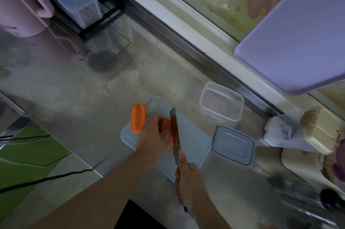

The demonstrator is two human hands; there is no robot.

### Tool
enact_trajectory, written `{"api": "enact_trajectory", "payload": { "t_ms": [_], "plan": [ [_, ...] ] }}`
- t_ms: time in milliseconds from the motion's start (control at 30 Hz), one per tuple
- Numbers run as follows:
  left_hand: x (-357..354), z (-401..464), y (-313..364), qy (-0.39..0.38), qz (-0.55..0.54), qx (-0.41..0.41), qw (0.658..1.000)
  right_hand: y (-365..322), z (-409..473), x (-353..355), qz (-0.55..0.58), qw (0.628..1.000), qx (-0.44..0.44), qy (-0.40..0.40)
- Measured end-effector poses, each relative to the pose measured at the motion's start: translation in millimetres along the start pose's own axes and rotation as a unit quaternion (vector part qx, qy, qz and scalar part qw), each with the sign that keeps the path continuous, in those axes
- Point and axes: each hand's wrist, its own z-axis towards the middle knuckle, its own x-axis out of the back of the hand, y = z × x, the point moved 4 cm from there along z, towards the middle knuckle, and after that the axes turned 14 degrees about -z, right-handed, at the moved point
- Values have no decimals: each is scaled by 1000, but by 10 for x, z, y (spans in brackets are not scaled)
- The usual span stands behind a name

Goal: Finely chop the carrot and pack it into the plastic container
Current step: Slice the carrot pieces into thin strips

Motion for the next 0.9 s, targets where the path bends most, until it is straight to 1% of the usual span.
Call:
{"api": "enact_trajectory", "payload": {
  "t_ms": [133,267,400,533,600,667,767,900],
  "plan": [
    [-6,10,-29,-3,-1,-8,1000,10,80,-30,-39,999,6,16],
    [-4,26,-46,-8,-7,-10,1000,-167,241,-60,-26,1000,-1,7],
    [8,20,-34,-9,-6,-10,1000,-327,347,-113,-37,999,16,28],
    [7,24,-22,-6,-7,-5,1000,-274,360,-138,-14,999,25,46],
    [3,19,-22,-4,-14,3,1000,-159,318,-166,-3,999,18,36],
    [5,17,-29,0,-18,6,1000,3,211,-168,-12,1000,-2,28],
    [9,15,-49,-4,-17,2,1000,164,88,-117,-37,999,-8,28],
    [14,11,-68,-15,-9,-8,1000,43,102,-64,8,999,9,33]
  ]
}}
